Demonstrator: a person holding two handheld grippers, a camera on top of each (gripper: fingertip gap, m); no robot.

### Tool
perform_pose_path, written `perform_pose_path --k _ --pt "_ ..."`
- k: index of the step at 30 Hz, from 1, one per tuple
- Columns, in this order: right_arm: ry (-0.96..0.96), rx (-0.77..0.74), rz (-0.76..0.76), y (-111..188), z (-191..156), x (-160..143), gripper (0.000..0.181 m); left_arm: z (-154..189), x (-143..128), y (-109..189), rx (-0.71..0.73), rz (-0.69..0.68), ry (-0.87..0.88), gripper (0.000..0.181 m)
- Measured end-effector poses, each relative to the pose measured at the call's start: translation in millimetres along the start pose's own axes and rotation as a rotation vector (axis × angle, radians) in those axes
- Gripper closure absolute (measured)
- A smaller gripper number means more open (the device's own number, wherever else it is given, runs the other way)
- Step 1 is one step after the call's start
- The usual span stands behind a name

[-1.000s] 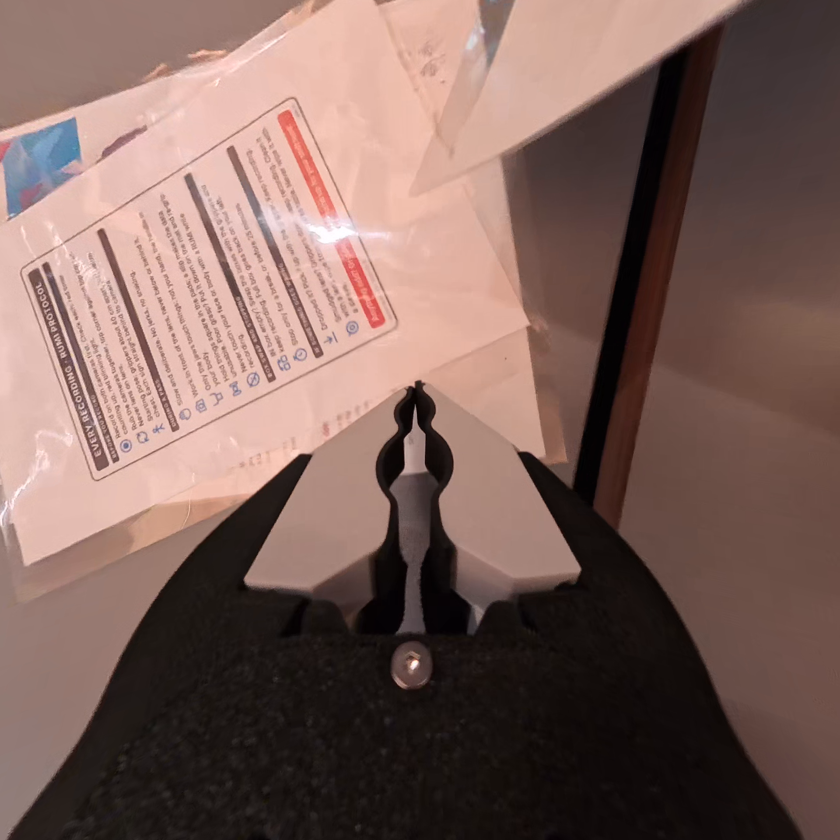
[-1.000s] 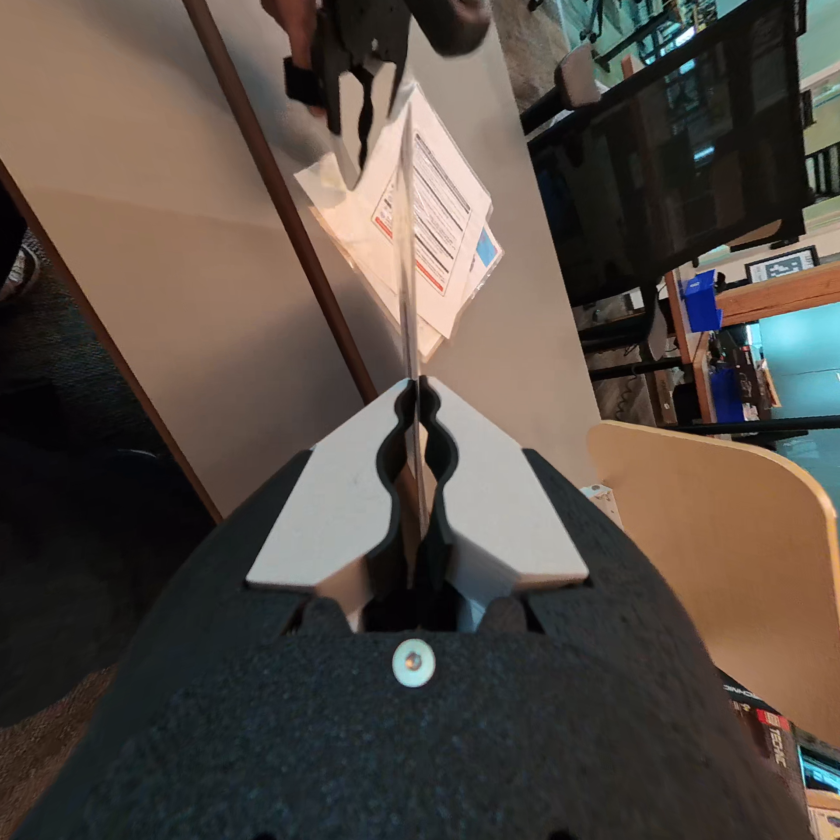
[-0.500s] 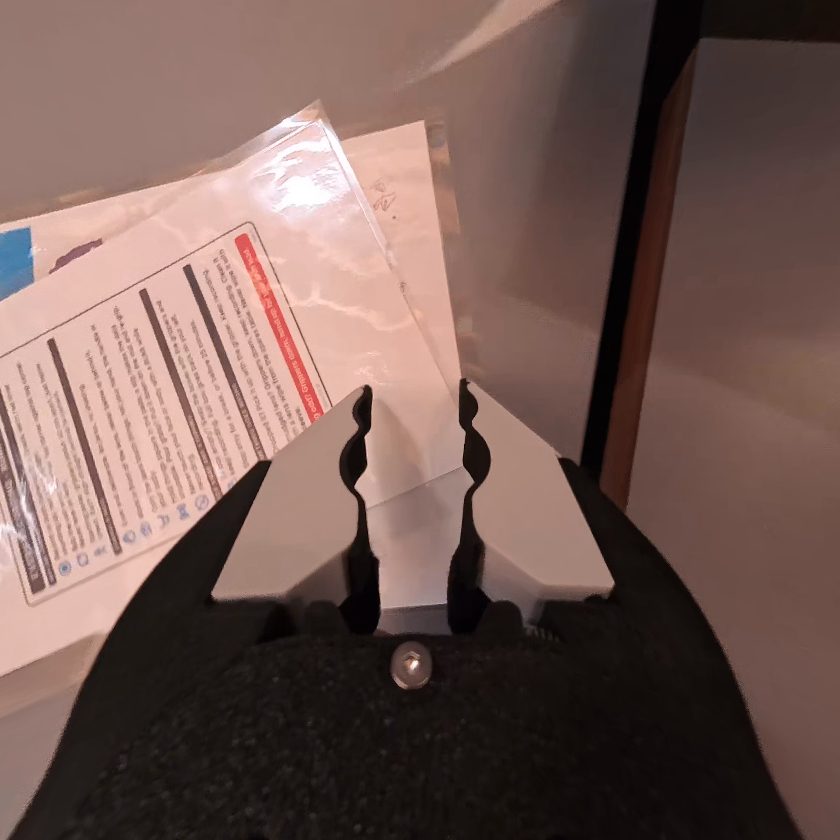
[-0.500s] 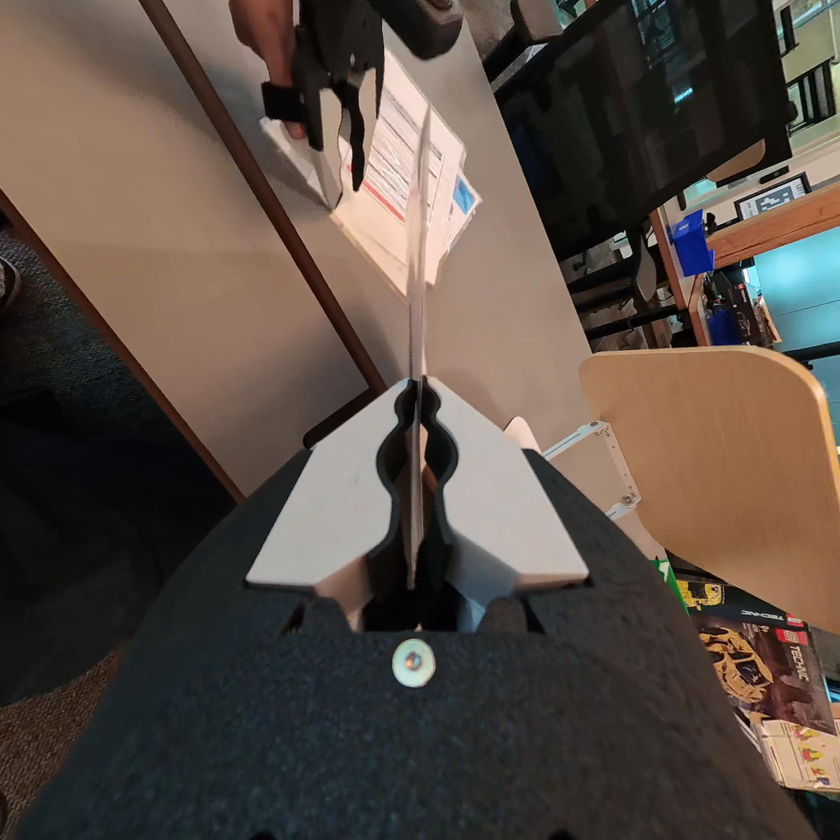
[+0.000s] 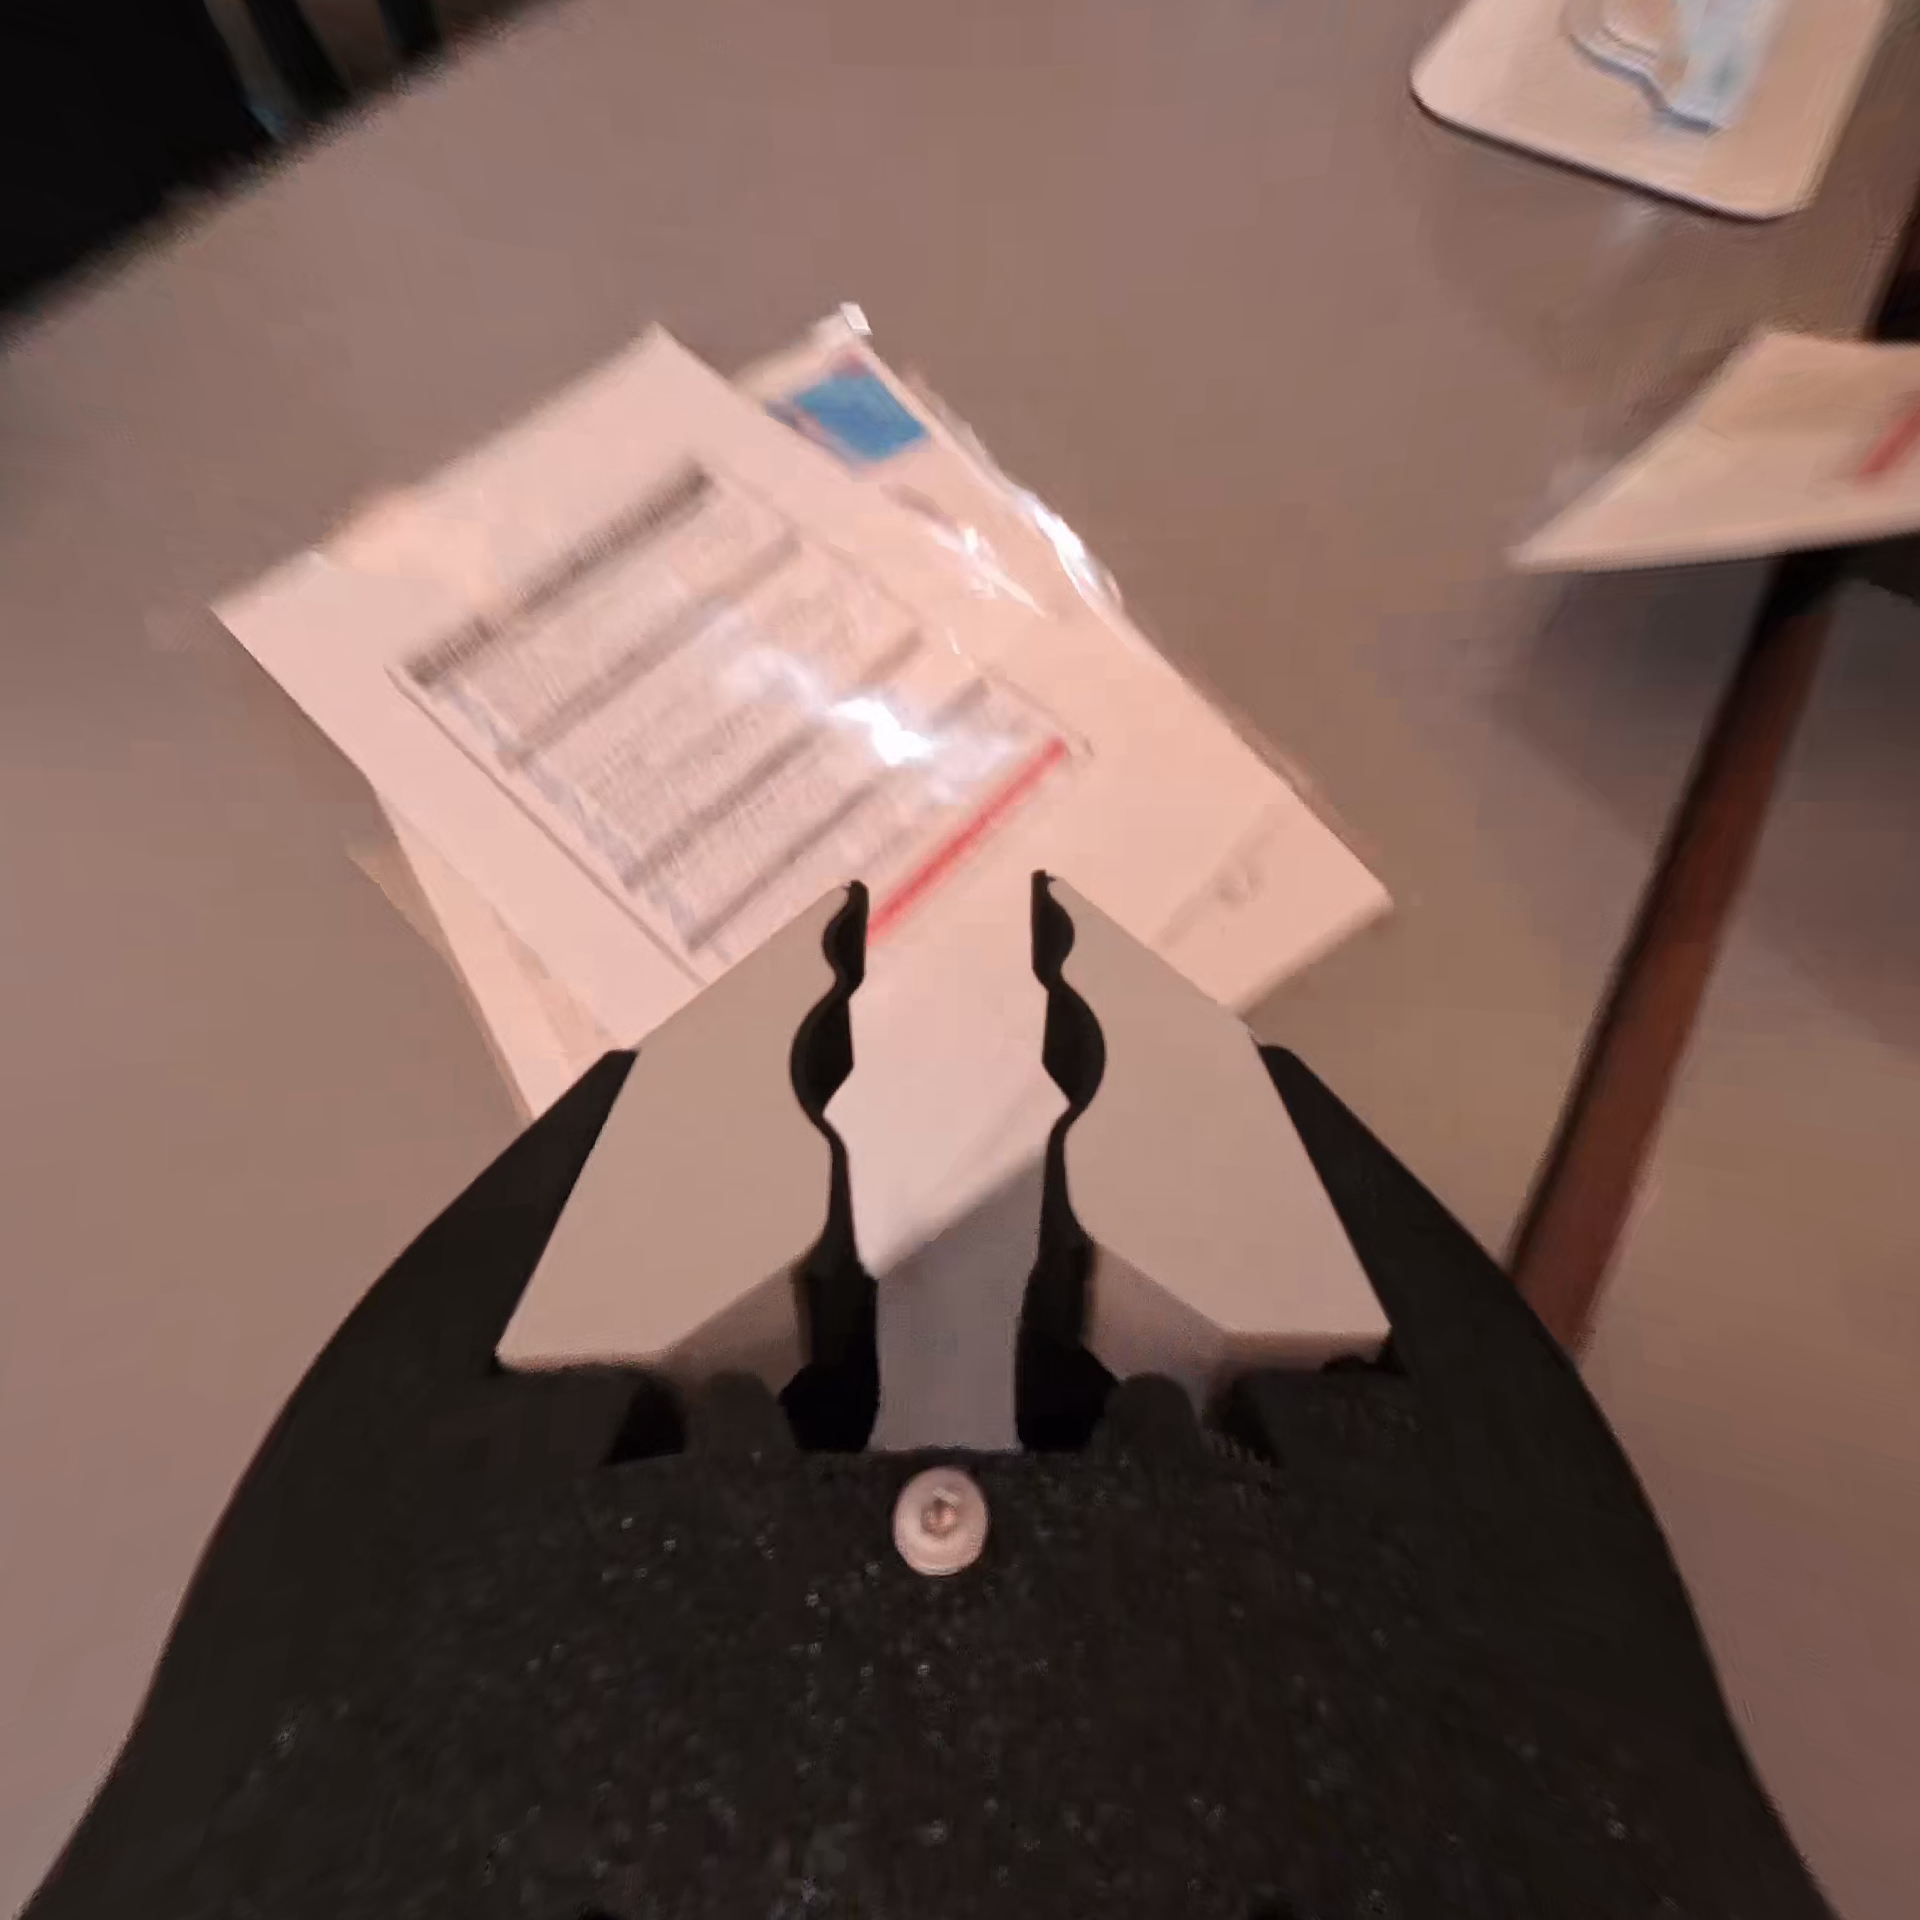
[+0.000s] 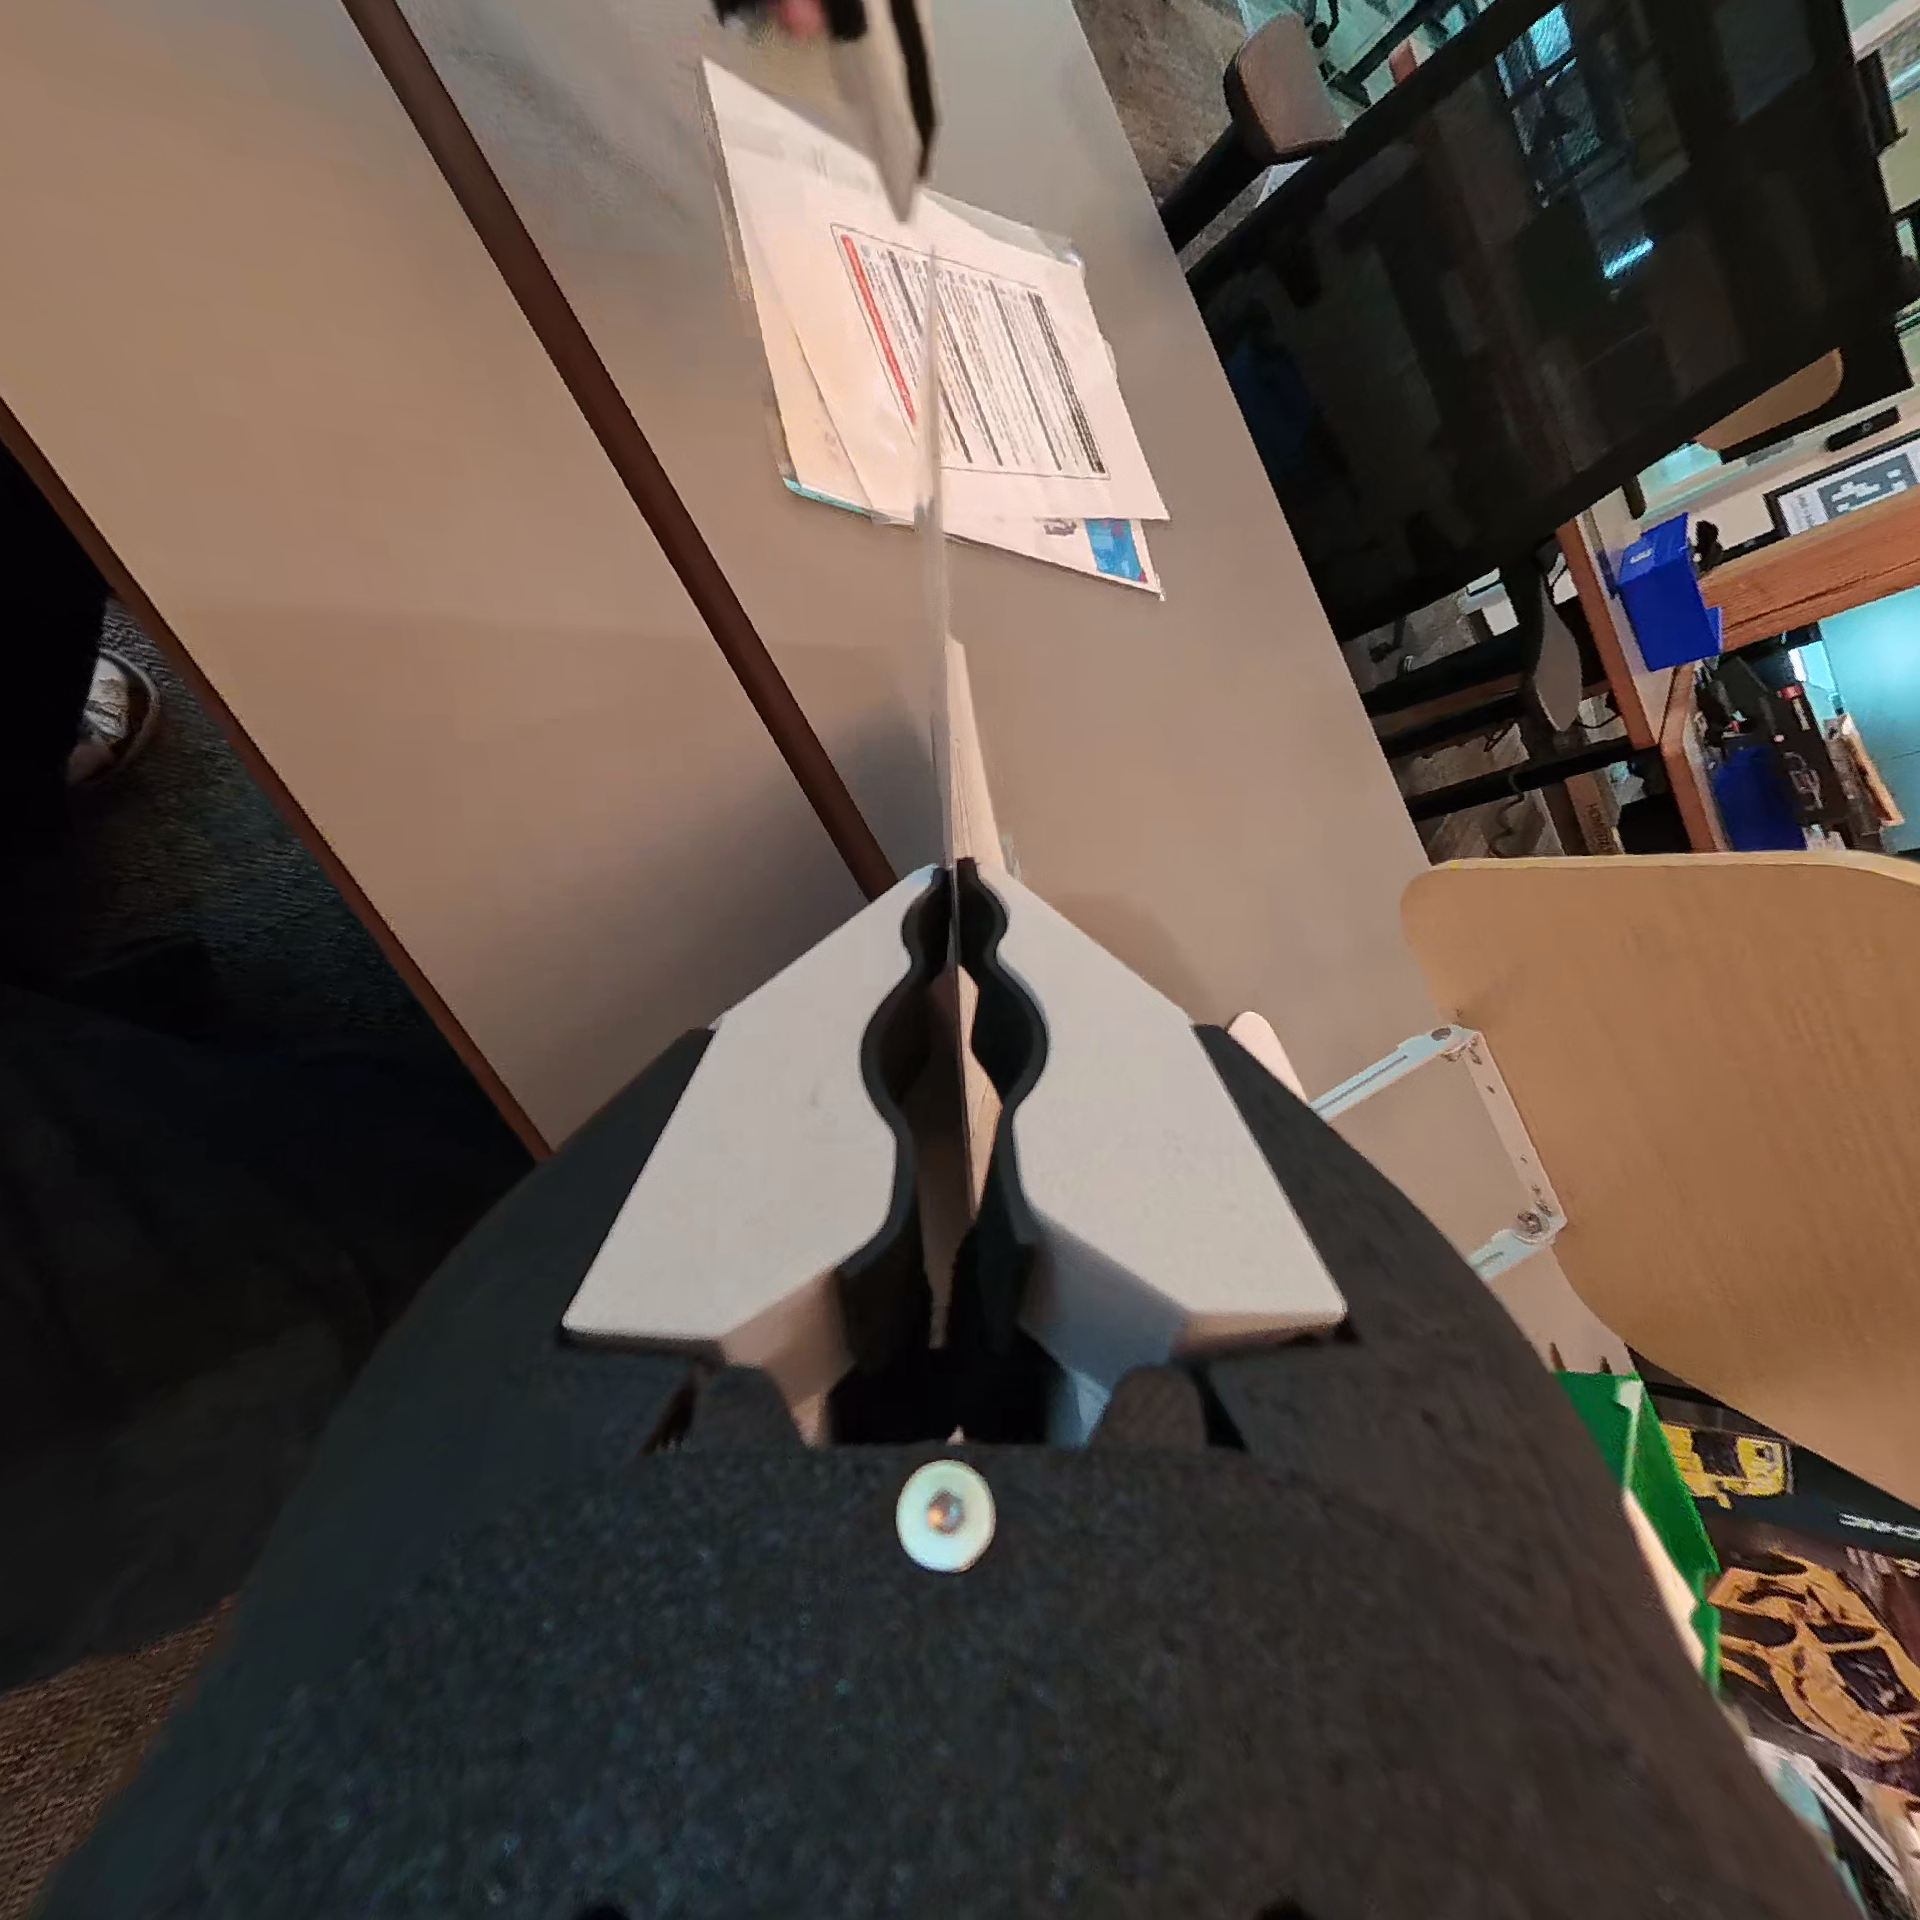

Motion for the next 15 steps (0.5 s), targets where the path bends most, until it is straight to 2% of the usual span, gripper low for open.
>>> perform_pose_path --k 3,6,8,11,15 --pt "0.002 0.009 0.000 -2.8 -3.6 2.4 0.181 6.9 29.1 -53.7 0.033 -0.067 -0.081 0.136" --pt "0.010 0.022 0.004 -3.2 -7.7 6.1 0.181 9.5 38.7 -109.4 0.028 -0.167 -0.079 0.121" --pt "0.007 0.029 0.005 -3.3 -8.6 6.7 0.181 15.8 46.3 -132.3 -0.017 -0.186 -0.044 0.116" --pt "0.004 0.043 0.002 -4.6 -10.5 5.6 0.181 16.0 47.5 -151.2 0.013 -0.235 -0.051 0.112" --pt "0.001 0.066 0.002 -8.4 -13.4 3.4 0.181 1.2 39.1 -148.0 0.056 -0.242 0.084 0.108"
Point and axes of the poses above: each gripper's, where its closed fingertips meet, y back along the fingers, x out of its top, z = x × y across the jaws, the point moved 5 cm from there along y, back along the fingers, and after that the axes turned 8 degrees about -y, right-handed, at the moved point
